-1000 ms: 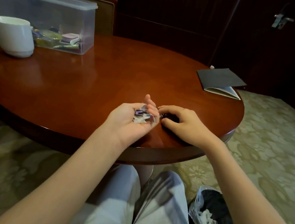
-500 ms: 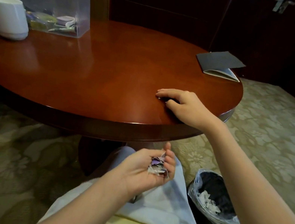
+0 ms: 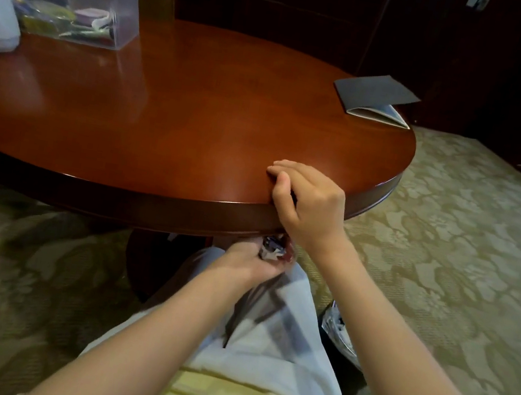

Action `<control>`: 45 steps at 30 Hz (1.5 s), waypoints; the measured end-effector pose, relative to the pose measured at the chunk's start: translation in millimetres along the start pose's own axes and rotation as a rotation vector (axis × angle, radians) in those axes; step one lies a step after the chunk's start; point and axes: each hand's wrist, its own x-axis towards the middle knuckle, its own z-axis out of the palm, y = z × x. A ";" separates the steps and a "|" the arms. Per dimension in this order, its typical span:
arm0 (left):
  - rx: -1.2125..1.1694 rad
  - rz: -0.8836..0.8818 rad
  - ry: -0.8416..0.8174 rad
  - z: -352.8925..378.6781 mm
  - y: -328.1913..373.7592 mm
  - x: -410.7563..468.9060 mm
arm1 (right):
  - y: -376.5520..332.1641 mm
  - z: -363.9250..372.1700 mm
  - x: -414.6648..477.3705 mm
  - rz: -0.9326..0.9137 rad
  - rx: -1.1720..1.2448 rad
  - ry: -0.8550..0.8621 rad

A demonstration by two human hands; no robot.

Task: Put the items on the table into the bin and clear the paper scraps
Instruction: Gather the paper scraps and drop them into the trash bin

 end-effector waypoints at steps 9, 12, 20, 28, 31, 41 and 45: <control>0.002 -0.021 -0.092 14.3 -5.7 -13.5 | 2.0 11.2 -8.3 -0.003 0.114 0.256; -0.018 -0.037 -0.123 12.8 -7.2 -9.9 | 1.4 13.1 -8.2 0.022 0.133 0.282; 0.042 -0.061 -0.069 12.6 -13.2 0.2 | -3.8 13.9 1.8 0.109 0.173 0.373; 0.039 -0.095 -0.045 14.6 -20.9 2.2 | -6.9 11.1 6.1 0.181 0.145 0.328; 0.091 -0.088 -0.003 16.3 -20.3 2.0 | -12.1 9.1 11.2 0.199 0.175 0.356; 0.120 -0.051 0.014 20.6 -21.3 -2.1 | -21.2 -4.7 25.2 0.798 0.543 0.554; 0.105 -0.037 0.012 22.8 -24.5 -6.6 | -21.3 -17.6 31.7 1.020 0.738 0.743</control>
